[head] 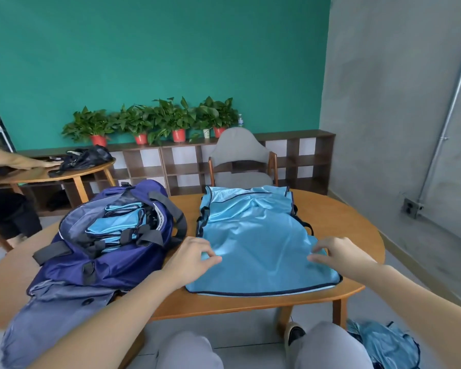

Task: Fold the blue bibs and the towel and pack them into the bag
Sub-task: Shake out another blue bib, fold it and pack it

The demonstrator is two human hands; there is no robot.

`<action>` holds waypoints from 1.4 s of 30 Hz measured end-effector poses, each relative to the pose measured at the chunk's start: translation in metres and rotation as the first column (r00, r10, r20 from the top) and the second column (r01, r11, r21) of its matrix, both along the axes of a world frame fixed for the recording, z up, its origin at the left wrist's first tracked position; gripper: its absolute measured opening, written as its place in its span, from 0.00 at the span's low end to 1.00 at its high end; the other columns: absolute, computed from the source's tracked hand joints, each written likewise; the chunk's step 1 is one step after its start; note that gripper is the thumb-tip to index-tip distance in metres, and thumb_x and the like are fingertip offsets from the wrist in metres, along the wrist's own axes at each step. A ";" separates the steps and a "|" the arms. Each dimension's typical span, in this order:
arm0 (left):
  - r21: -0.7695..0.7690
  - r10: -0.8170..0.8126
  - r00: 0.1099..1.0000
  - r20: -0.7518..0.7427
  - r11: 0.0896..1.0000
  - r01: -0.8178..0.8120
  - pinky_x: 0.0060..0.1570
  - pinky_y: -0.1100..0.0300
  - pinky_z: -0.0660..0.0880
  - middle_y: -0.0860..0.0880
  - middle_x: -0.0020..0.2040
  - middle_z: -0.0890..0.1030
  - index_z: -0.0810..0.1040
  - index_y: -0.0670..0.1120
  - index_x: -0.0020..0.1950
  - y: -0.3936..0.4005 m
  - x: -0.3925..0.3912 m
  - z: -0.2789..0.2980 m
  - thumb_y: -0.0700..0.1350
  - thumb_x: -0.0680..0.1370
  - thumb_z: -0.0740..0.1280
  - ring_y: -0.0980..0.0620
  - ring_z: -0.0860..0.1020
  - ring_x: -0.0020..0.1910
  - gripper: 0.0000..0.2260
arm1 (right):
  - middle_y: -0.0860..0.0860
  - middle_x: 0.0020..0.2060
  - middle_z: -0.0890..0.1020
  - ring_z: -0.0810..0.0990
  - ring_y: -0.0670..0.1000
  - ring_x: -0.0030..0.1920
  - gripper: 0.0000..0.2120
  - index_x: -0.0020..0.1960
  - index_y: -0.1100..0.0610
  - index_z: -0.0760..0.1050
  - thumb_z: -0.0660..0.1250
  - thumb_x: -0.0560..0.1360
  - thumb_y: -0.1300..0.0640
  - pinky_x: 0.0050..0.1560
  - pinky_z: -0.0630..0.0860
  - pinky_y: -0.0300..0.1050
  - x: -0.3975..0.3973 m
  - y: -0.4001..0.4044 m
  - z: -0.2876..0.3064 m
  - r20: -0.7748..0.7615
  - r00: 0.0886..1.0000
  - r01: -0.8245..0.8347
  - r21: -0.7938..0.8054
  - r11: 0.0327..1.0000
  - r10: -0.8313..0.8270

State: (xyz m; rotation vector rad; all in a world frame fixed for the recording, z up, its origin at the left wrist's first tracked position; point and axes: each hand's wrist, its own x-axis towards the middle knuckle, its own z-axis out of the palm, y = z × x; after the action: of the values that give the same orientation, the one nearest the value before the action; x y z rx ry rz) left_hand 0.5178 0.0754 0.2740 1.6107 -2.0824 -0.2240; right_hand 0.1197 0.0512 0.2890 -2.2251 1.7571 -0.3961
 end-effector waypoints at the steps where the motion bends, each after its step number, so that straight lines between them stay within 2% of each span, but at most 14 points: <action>1: -0.001 -0.011 1.000 -0.007 1.000 0.010 0.58 0.62 0.66 0.50 0.53 0.83 0.86 0.51 0.47 -0.014 -0.004 0.003 0.57 0.78 0.71 0.54 0.75 0.60 0.11 | 0.40 0.47 0.78 0.76 0.41 0.43 0.13 0.52 0.43 0.78 0.69 0.75 0.35 0.41 0.70 0.36 0.005 -0.010 0.002 0.020 1.000 0.000 -0.004 1.000 0.000; 4: -0.025 -0.030 0.999 -0.025 0.999 0.030 0.65 0.55 0.70 0.59 0.53 0.81 0.84 0.54 0.53 -0.060 -0.014 0.010 0.56 0.78 0.71 0.55 0.76 0.60 0.08 | 0.39 0.47 0.80 0.78 0.42 0.42 0.11 0.50 0.43 0.80 0.67 0.77 0.37 0.41 0.73 0.39 0.021 -0.051 0.007 0.033 0.999 -0.031 -0.014 0.999 0.032; 8: -0.033 -0.016 0.999 -0.030 0.999 0.015 0.69 0.56 0.69 0.55 0.63 0.81 0.81 0.51 0.63 -0.125 -0.025 0.015 0.52 0.80 0.71 0.53 0.74 0.66 0.13 | 0.41 0.46 0.81 0.79 0.43 0.43 0.11 0.47 0.44 0.80 0.65 0.79 0.39 0.46 0.78 0.46 0.045 -0.112 0.010 0.088 0.993 -0.072 -0.036 0.997 0.075; 11: -0.013 -0.009 0.999 -0.049 1.000 0.009 0.67 0.54 0.72 0.53 0.64 0.80 0.80 0.52 0.64 -0.179 -0.026 0.016 0.52 0.80 0.70 0.53 0.76 0.65 0.14 | 0.44 0.46 0.83 0.79 0.46 0.46 0.13 0.47 0.49 0.81 0.64 0.80 0.41 0.49 0.78 0.49 0.063 -0.163 0.012 0.115 0.990 -0.075 -0.081 0.994 0.084; 16: 0.019 0.002 0.998 -0.065 1.000 0.000 0.68 0.55 0.71 0.51 0.64 0.81 0.80 0.49 0.64 -0.263 -0.026 0.020 0.47 0.81 0.69 0.52 0.77 0.65 0.12 | 0.49 0.43 0.83 0.78 0.50 0.42 0.12 0.50 0.55 0.82 0.63 0.83 0.51 0.45 0.76 0.48 0.077 -0.255 0.006 0.102 0.993 -0.039 -0.154 0.987 0.055; 18: 0.060 0.013 0.998 -0.057 0.998 -0.009 0.65 0.61 0.71 0.49 0.62 0.82 0.80 0.46 0.65 -0.291 -0.025 0.020 0.43 0.82 0.67 0.51 0.78 0.63 0.11 | 0.53 0.49 0.84 0.79 0.53 0.45 0.11 0.54 0.57 0.81 0.61 0.83 0.55 0.48 0.78 0.49 0.080 -0.292 0.000 0.094 0.996 0.012 -0.152 0.988 0.003; 22: 0.129 0.037 0.999 -0.035 0.991 -0.032 0.62 0.55 0.74 0.46 0.59 0.81 0.80 0.46 0.63 -0.340 -0.019 0.005 0.38 0.83 0.63 0.47 0.78 0.60 0.12 | 0.54 0.63 0.80 0.79 0.56 0.56 0.15 0.66 0.54 0.77 0.59 0.83 0.61 0.58 0.75 0.47 0.088 -0.345 -0.011 0.016 1.000 0.018 -0.080 0.997 -0.016; 27: 0.301 0.104 0.993 -0.055 0.950 -0.083 0.67 0.51 0.72 0.46 0.63 0.78 0.77 0.51 0.66 -0.373 -0.017 -0.013 0.46 0.80 0.71 0.47 0.77 0.62 0.14 | 0.53 0.66 0.78 0.75 0.58 0.65 0.17 0.69 0.51 0.75 0.65 0.81 0.55 0.68 0.71 0.59 0.109 -0.382 -0.021 -0.037 0.996 -0.078 -0.018 0.997 0.077; 31: 0.351 0.120 0.991 -0.056 0.932 -0.093 0.68 0.51 0.70 0.49 0.60 0.78 0.77 0.52 0.67 -0.385 -0.013 -0.020 0.49 0.77 0.75 0.47 0.76 0.62 0.19 | 0.52 0.70 0.75 0.70 0.59 0.70 0.21 0.74 0.47 0.69 0.65 0.82 0.49 0.70 0.61 0.59 0.124 -0.395 -0.030 -0.131 0.991 -0.039 0.021 0.999 0.041; 35: 0.330 0.145 0.989 -0.034 0.936 -0.126 0.69 0.45 0.68 0.52 0.53 0.78 0.79 0.53 0.62 -0.388 -0.011 -0.018 0.49 0.77 0.75 0.47 0.77 0.60 0.15 | 0.51 0.62 0.80 0.71 0.58 0.65 0.15 0.67 0.47 0.76 0.64 0.82 0.47 0.64 0.60 0.55 0.125 -0.395 -0.026 -0.136 0.991 -0.029 -0.112 0.993 0.013; 38: 0.236 0.134 0.990 -0.052 0.965 -0.118 0.62 0.45 0.73 0.52 0.44 0.81 0.82 0.53 0.47 -0.379 -0.009 -0.010 0.47 0.77 0.74 0.48 0.79 0.51 0.02 | 0.49 0.51 0.83 0.76 0.57 0.56 0.09 0.55 0.48 0.81 0.65 0.81 0.46 0.59 0.62 0.54 0.120 -0.382 -0.012 -0.043 0.999 -0.023 -0.195 0.981 0.015; 39: 0.201 0.132 0.988 -0.084 0.973 -0.113 0.58 0.45 0.76 0.51 0.42 0.82 0.82 0.51 0.44 -0.373 -0.009 -0.006 0.46 0.77 0.74 0.48 0.79 0.48 0.03 | 0.48 0.46 0.83 0.77 0.56 0.52 0.08 0.51 0.48 0.81 0.65 0.81 0.46 0.58 0.65 0.54 0.117 -0.375 -0.006 -0.016 1.000 -0.029 -0.204 0.979 0.026; 41: 0.151 0.136 0.972 -0.192 0.983 -0.107 0.54 0.47 0.78 0.49 0.42 0.84 0.84 0.47 0.45 -0.360 -0.007 0.004 0.44 0.78 0.74 0.47 0.81 0.46 0.02 | 0.45 0.37 0.80 0.78 0.53 0.43 0.10 0.45 0.49 0.80 0.67 0.80 0.45 0.49 0.70 0.51 0.112 -0.358 0.007 0.051 0.998 -0.036 -0.218 0.975 0.048; 42: 0.130 0.130 0.961 -0.243 0.986 -0.100 0.53 0.48 0.79 0.49 0.42 0.85 0.84 0.46 0.47 -0.350 -0.006 0.010 0.43 0.78 0.73 0.47 0.82 0.46 0.02 | 0.44 0.34 0.78 0.76 0.50 0.38 0.11 0.43 0.50 0.80 0.67 0.80 0.45 0.43 0.69 0.49 0.109 -0.348 0.014 0.076 0.996 -0.031 -0.224 0.974 0.050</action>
State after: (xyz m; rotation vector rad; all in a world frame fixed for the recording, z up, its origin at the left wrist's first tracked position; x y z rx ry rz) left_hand 0.5117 -0.2748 0.2838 1.6694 -1.8070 -0.4912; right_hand 0.2285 -0.2970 0.3026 -2.3533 1.6955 -0.6966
